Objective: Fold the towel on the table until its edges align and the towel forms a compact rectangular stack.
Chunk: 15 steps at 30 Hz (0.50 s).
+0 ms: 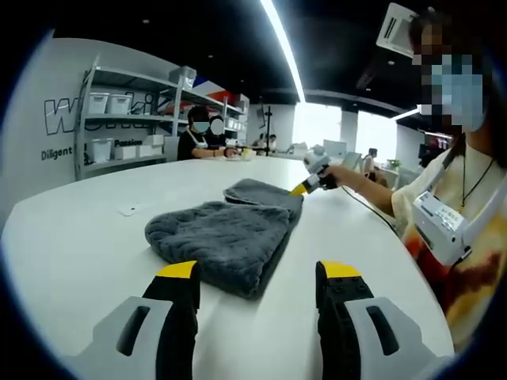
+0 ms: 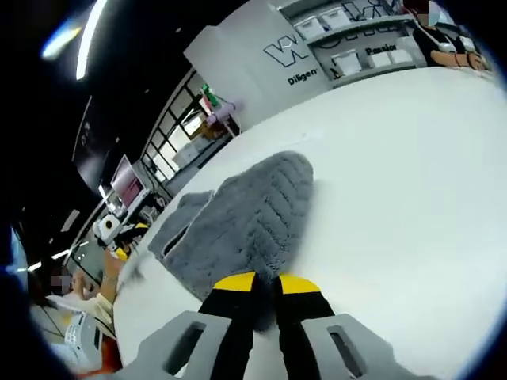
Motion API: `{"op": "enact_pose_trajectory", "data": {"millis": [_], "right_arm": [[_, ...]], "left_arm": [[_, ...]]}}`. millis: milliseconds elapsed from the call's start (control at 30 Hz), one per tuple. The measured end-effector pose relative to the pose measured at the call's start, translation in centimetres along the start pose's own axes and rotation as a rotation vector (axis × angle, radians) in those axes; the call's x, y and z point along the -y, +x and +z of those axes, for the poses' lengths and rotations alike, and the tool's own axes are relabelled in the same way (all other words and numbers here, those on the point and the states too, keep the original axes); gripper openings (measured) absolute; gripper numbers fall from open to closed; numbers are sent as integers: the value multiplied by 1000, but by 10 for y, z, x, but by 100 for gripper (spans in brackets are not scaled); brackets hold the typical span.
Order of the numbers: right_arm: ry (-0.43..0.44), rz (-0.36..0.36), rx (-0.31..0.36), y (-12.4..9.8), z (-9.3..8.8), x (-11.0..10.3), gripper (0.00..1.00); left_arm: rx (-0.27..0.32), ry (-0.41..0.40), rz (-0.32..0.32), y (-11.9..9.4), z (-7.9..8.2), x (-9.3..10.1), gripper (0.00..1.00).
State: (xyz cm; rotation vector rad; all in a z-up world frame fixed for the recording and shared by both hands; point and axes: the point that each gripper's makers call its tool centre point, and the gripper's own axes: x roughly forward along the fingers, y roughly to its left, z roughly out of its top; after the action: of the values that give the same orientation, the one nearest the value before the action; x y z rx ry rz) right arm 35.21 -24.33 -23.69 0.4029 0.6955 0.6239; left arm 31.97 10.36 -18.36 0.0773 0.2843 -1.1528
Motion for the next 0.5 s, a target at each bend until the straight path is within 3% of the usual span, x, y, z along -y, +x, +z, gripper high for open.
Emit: {"op": "enact_pose_trajectory", "data": {"millis": [200,367,500], "right_arm": [[-75,-67,30,-12,14,10,3],[-184,-205,48,-32,33,32,2],[-317,-316,85,-49,58,40,2]], "left_arm": [[-3,-2,-1,1,-1,1,57],[-12,0,0,1,-3,1,57],[-9,-2,-2,1,-2,2,56]]}}
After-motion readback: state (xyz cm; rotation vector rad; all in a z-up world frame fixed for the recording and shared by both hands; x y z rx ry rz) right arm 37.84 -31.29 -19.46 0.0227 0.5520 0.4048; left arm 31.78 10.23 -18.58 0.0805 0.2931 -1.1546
